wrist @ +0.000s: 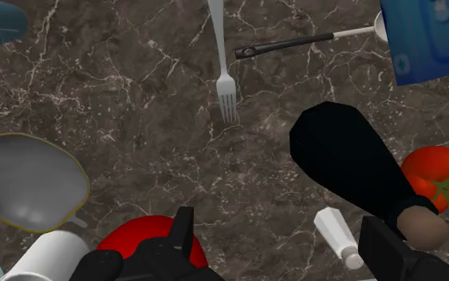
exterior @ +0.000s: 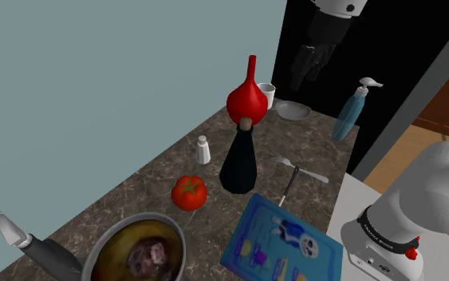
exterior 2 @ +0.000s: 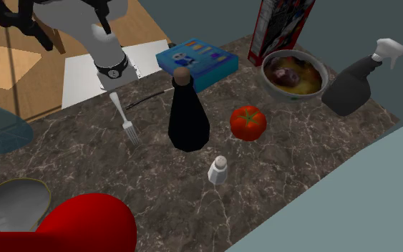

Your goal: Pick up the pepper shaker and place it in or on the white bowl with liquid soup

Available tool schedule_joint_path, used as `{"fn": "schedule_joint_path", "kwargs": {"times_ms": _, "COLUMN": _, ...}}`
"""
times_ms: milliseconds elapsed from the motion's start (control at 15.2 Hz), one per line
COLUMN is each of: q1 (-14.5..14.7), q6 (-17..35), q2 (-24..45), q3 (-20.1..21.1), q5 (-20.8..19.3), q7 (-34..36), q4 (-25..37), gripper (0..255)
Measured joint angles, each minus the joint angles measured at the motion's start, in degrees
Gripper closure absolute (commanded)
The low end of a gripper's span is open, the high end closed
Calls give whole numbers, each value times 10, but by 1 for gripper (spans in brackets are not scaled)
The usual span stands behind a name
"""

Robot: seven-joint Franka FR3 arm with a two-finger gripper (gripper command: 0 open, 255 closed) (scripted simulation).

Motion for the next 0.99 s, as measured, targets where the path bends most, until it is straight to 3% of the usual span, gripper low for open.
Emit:
{"fn": "schedule_joint_path", "kwargs": {"times_ms": 396, "q1": 10, "q6": 59, "q2": 57, "q3": 25, "q5": 13, "q7": 15, "q4": -5, "gripper": 0}}
{"fn": "schedule_joint_path", "kwargs": {"times_ms": 990, "q1": 24, "q6": 181, "q2": 236, "q3": 79, "q5": 21, "q7": 51, "q4": 44, "gripper": 0}}
